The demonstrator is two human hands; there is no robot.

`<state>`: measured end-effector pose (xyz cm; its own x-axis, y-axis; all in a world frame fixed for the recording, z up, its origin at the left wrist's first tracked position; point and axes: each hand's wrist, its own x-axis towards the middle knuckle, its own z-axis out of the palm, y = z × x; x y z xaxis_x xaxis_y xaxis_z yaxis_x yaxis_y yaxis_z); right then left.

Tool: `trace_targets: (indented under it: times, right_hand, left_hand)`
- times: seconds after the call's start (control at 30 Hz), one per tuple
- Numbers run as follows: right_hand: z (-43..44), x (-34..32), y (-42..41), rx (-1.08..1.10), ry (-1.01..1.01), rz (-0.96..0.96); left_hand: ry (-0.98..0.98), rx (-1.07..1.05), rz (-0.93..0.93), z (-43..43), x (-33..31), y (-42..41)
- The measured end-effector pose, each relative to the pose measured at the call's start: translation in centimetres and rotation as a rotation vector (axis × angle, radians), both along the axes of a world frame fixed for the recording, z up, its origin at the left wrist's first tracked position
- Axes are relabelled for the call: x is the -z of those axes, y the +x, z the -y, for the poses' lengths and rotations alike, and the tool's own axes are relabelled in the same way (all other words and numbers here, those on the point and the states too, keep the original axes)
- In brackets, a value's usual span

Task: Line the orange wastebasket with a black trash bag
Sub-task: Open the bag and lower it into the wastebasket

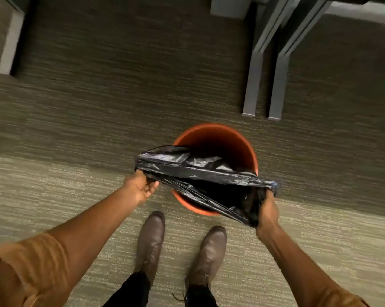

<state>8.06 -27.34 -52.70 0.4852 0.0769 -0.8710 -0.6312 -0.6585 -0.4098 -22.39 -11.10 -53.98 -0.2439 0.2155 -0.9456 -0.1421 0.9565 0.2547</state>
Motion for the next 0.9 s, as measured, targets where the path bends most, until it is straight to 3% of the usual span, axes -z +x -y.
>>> trace_targets:
  times: [0.17, 0.23, 0.4, 0.53, 0.77, 0.9]
  right_hand:
    - [0.7, 2.4, -1.3, 0.185, -0.062, -0.135]
    - [0.8, 2.8, -1.8, 0.237, -0.025, -0.186]
    - [2.1, 3.8, -2.8, 0.255, 0.204, -0.303]
    - [3.6, 5.0, -3.4, 0.212, 0.217, -0.230]
    - [3.6, 6.7, -1.5, 0.203, 0.081, -0.001]
    - [2.4, 7.6, -0.1, 0.183, 0.088, 0.038]
  left_hand:
    - [0.018, -0.023, 0.238, 0.1, 0.9, -0.7]
    - [0.036, 0.062, 0.271, 0.7, 1.3, -0.7]
    - [0.334, 0.527, -0.338, 2.5, 2.5, -0.8]
    - [0.361, 0.943, -0.503, 3.6, 4.1, -1.4]
    - [0.380, 0.859, -0.556, 1.8, 7.5, -1.2]
    - [0.411, 0.881, -0.565, 0.5, 9.0, -0.6]
